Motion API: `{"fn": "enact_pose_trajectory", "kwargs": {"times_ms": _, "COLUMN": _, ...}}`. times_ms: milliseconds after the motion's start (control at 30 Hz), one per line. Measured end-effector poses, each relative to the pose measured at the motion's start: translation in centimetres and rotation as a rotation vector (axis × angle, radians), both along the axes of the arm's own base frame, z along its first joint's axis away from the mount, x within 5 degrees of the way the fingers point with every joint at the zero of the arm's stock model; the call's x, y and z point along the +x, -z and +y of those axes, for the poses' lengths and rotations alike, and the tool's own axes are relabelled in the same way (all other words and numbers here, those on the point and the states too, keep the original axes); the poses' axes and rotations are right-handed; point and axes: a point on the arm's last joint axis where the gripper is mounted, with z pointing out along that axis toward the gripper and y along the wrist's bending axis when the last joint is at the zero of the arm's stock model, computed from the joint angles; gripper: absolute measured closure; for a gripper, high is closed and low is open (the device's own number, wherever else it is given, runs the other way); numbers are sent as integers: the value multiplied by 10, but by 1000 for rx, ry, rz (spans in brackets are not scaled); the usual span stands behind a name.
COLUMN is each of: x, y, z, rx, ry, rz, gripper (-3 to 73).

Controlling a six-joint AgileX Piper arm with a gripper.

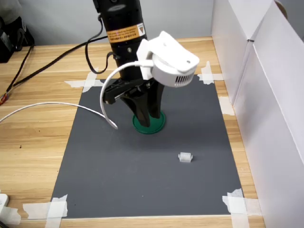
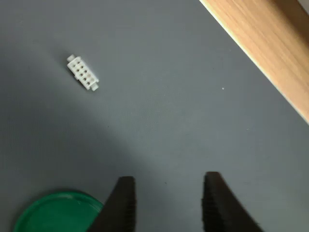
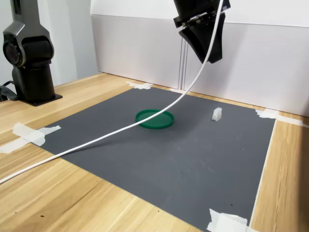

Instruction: Grasp a white terminal and put it in the green lid.

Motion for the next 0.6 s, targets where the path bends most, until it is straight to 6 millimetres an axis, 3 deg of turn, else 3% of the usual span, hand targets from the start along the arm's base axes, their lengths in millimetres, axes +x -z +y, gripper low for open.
{"fn": "enact_pose_trajectory", "kwargs": {"times_ms": 133, "x": 4, "y": -2, "z": 1, "rx": 28, "ry": 41, "rz": -5, "gripper": 213}}
{"fn": "enact_pose_trajectory", "kwargs": {"times_ms": 400, "x": 7, "y": -4, "z": 4, "rx": 15, "ry": 6, "rz": -53, "gripper": 199}}
{"fn": "enact_pose_trajectory", "kwargs": {"times_ms": 600, "x": 1, "y": 3, "z": 33, "rx": -51, "ry": -149, "rz": -32, "gripper": 198}}
